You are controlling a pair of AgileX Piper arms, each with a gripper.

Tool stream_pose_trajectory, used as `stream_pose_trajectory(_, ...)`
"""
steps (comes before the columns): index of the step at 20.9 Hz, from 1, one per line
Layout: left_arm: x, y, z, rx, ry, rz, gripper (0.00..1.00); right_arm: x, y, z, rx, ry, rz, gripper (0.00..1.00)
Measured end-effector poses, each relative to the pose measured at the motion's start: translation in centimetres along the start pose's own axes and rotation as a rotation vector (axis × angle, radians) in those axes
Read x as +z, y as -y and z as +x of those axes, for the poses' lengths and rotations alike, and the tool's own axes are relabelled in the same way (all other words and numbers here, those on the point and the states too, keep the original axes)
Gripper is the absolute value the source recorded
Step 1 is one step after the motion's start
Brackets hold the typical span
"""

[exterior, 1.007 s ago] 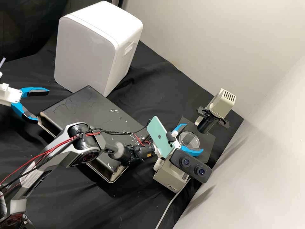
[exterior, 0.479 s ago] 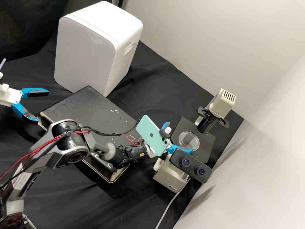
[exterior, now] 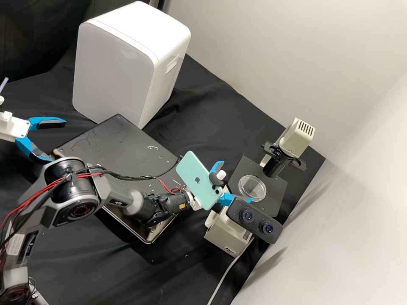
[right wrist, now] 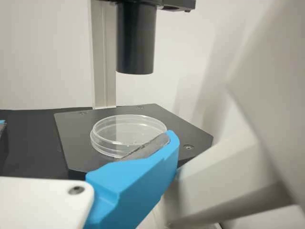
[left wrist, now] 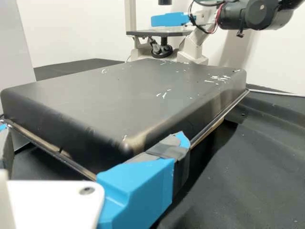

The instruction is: Place the petri dish on the microscope

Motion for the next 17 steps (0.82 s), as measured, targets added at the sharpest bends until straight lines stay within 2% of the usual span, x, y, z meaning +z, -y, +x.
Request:
stream_pose_trajectory(5, 0.0, 0.0, 0.0, 0.0, 0.0, 0.0, 1.0, -0.5, -0.7, -1.3, 0.009, -0.011, -0.006, 1.0)
stream_pose_trajectory(7, 0.0, 0.0, 0.0, 0.0, 0.0, 0.0, 1.0, -0.6, -1.1, -1.7, 0.018, -0.02, 0.009, 1.0)
stream_pose_trajectory(10, 0.0, 0.0, 0.0, 0.0, 0.0, 0.0, 1.0, -0.9, -1.4, -1.9, 0.036, -0.053, 0.061, 1.0)
stream_pose_trajectory(12, 0.0, 0.04, 0.0, -0.002, 0.0, -0.001, 1.0, -1.0, -1.3, -1.9, 0.03, -0.057, 0.111, 1.0)
stream_pose_trajectory(15, -0.1, 0.26, 0.1, -0.012, -0.002, -0.005, 1.0, -1.3, -0.7, -1.8, -0.003, -0.081, 0.186, 1.0)
stream_pose_trajectory(17, -0.1, 0.28, 0.1, -0.013, -0.002, -0.006, 1.0, -1.6, -0.1, -1.5, -0.037, -0.099, 0.217, 1.0)
